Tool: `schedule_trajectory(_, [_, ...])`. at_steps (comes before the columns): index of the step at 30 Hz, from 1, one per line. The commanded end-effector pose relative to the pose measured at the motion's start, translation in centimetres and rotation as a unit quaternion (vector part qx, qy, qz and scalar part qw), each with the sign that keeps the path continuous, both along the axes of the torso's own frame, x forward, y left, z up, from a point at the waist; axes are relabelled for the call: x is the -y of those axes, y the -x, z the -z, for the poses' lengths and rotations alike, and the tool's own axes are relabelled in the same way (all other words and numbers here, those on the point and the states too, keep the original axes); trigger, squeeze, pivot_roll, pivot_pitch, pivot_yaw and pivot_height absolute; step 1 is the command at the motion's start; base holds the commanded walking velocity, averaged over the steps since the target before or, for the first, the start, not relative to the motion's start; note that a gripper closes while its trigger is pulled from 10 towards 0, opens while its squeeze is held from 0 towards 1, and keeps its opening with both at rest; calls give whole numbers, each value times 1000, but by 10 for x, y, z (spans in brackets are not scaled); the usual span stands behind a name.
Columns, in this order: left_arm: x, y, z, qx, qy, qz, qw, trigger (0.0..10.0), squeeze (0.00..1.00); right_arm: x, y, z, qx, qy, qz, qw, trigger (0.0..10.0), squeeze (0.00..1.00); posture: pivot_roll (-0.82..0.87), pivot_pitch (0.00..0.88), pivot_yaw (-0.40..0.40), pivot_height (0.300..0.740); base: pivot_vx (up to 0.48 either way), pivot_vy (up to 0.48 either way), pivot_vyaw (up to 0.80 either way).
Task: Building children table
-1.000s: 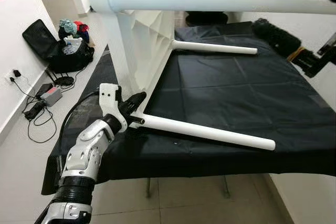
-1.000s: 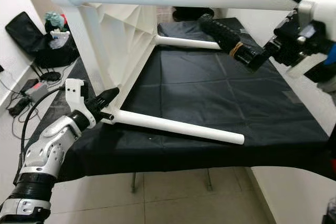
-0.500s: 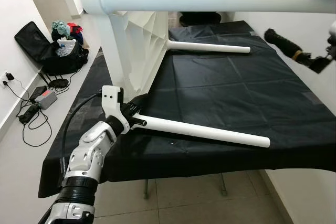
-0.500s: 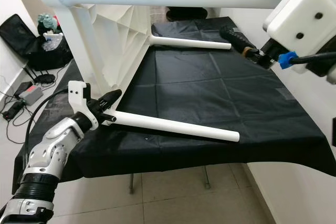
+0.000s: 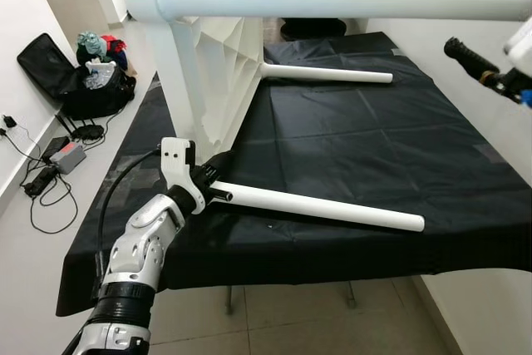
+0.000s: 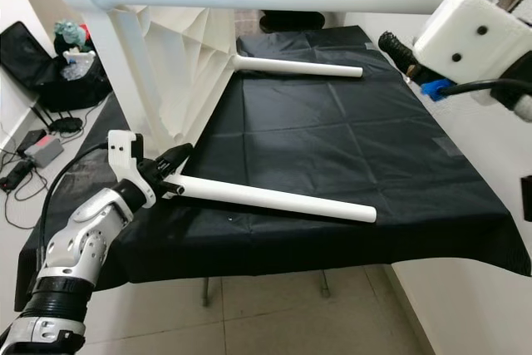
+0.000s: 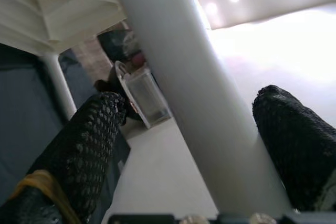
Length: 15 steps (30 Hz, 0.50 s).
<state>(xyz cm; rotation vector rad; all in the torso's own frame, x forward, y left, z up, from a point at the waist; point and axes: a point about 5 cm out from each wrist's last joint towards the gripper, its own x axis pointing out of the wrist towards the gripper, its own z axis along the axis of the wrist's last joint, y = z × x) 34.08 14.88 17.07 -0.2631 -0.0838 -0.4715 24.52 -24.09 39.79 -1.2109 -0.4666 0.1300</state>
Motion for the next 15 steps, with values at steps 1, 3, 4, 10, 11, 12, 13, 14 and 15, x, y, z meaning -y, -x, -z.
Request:
schedule_trajectory(1, [-6,0,5,-7,-2,-13,1000,10000,0,-12,-1,-2,18,12,-21,1000,10000,0,-201,81,47,740,0,0,0])
schedule_trajectory(3, [-6,0,6,-8,-3,-14,1000,10000,0,-19,-1,-4,25,23,-35,999,10000,0,-205,79,48,740,0,0,0])
schedule_trajectory(4, [-6,0,6,-8,-3,-14,1000,10000,0,-19,-1,-4,25,23,-35,999,10000,0,-205,79,48,740,0,0,0])
schedule_trajectory(10, [-6,-1,7,-10,-3,-19,1000,10000,0,-34,0,-8,30,81,-50,995,10000,0,-225,77,39,740,0,0,0])
schedule_trajectory(11, [-6,-1,7,-10,-3,-19,1000,10000,0,-34,0,-8,30,81,-50,995,10000,0,-225,77,39,740,0,0,0])
schedule_trajectory(12, [-7,-1,9,-11,-4,-22,1000,10000,0,-36,1,-8,35,90,-45,994,10000,0,-238,82,36,740,0,0,0])
schedule_trajectory(13, [-7,-1,10,-13,-3,-24,1000,10000,0,-36,0,-6,34,95,-36,994,10000,0,-245,85,36,740,0,0,0])
schedule_trajectory(14, [-7,-1,11,-15,-3,-26,1000,10000,0,-36,-1,-2,32,97,-27,994,10000,0,-245,85,36,740,0,0,0])
schedule_trajectory(15, [-7,-1,11,-15,-3,-26,1000,10000,0,-36,-1,-2,32,97,-27,994,10000,0,-245,85,36,740,0,0,0])
